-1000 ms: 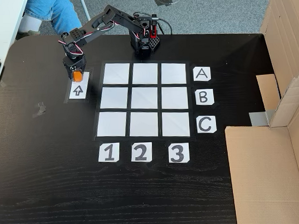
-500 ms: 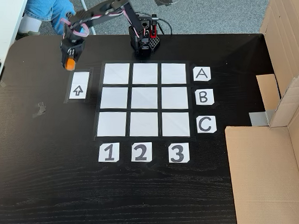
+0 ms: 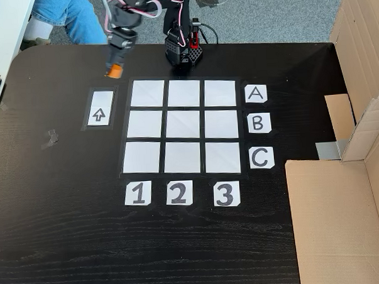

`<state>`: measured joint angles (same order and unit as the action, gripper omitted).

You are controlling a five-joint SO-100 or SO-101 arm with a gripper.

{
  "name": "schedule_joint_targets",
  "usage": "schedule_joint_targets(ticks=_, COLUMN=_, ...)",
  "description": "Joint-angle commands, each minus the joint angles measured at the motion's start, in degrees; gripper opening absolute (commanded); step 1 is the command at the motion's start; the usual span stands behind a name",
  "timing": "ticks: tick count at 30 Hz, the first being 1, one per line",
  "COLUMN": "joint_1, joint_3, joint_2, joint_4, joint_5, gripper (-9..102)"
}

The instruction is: Pick up the round, orange token and place it in the grid on square B2.

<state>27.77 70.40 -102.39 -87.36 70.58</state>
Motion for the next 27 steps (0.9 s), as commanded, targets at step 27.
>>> schedule_joint_targets(ticks=27, joint_1=-31.29, joint_3=19.34, joint_2=10.2, joint_4=8.7, joint_5=10.11, gripper=0)
